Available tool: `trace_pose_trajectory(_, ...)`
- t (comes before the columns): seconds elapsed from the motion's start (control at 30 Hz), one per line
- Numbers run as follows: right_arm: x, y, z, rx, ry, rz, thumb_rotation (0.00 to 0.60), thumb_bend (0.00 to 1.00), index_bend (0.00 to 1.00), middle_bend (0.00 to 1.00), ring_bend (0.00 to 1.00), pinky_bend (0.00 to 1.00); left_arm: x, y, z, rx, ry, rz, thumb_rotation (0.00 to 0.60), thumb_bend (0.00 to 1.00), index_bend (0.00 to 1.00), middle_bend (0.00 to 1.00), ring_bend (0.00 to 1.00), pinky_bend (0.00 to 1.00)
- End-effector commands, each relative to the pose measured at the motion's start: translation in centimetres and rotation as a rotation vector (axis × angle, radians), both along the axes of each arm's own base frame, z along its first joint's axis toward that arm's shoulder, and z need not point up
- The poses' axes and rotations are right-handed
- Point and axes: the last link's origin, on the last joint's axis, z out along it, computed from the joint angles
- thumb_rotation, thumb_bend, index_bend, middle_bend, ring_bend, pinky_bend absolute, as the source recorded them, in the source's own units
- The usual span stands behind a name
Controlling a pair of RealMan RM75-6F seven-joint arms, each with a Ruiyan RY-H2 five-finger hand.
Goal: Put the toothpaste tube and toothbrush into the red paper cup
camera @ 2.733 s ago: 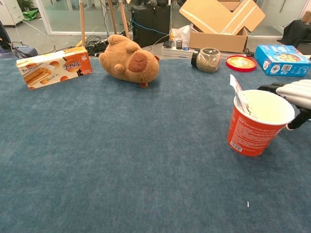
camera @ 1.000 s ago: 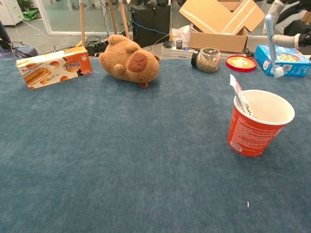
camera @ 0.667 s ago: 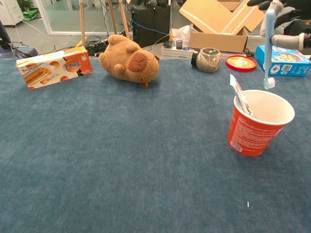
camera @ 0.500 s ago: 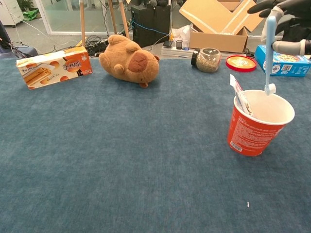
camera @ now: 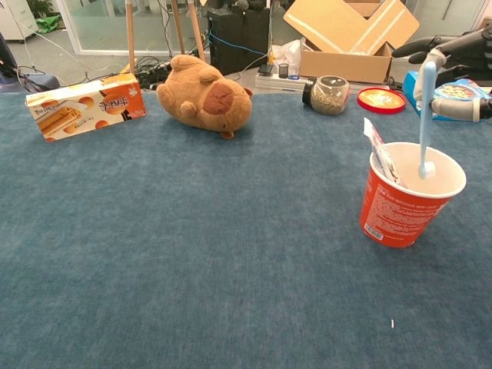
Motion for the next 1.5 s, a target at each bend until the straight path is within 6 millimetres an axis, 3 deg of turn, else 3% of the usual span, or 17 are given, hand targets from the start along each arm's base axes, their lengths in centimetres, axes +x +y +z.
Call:
trace_pose_trajectory(0.03,-0.3,0.1,-0.5,0.016,-0.007,-0.002,0.600,0.28,0.61,0.11,0.00,0.21,0.0,0.0,0.0,0.001,-0.001,-0.001,0.600,0.00,0.16,0.31,0.25,0.25)
trace_pose_trajectory(0.23,-1.0,0.1,-0.9,0.037,-0.009,-0.010,0.600,0.27,0.61,0.11,0.00,0.21,0.0,0.0,0.0,0.004,-0.002,-0.001,0.600,0.00,0.16,0.31,0.25,0.25)
trace_pose_trajectory(0.47,-1.5,0.1,-0.9,0.026,-0.009,-0.023,0.600,0.18,0.58,0.11,0.00,0.21,0.1,0.0,0.0,0.005,-0.004,-0.005,0.600,0.00,0.16,0.31,0.25,0.25)
trace_pose_trajectory(1.13,-2.9,1.1,0.5,-0.021,0.028,-0.034,0.600,0.17,0.45,0.11,0.00,0.21,-0.1,0.1,-0.3,-0.009,0.004,0.001,0.600,0.00,0.16,0.31,0.25,0.25)
trace_pose_trajectory(1.3,-4.2,1.7,1.4,-0.112,0.195,-0.027,0.600,0.16,0.36,0.11,0.00,0.21,-0.1,0.1,-0.4,-0.013,0.005,0.001,0.600,0.00,0.16,0.31,0.25,0.25)
trace_pose_trajectory(1.5,-5.8,2.7,2.8,-0.342,0.557,0.009,0.600,0.16,0.32,0.11,0.00,0.21,0.0,0.2,-0.5,-0.018,0.006,-0.004,0.600,0.00,0.16,0.31,0.25,0.25)
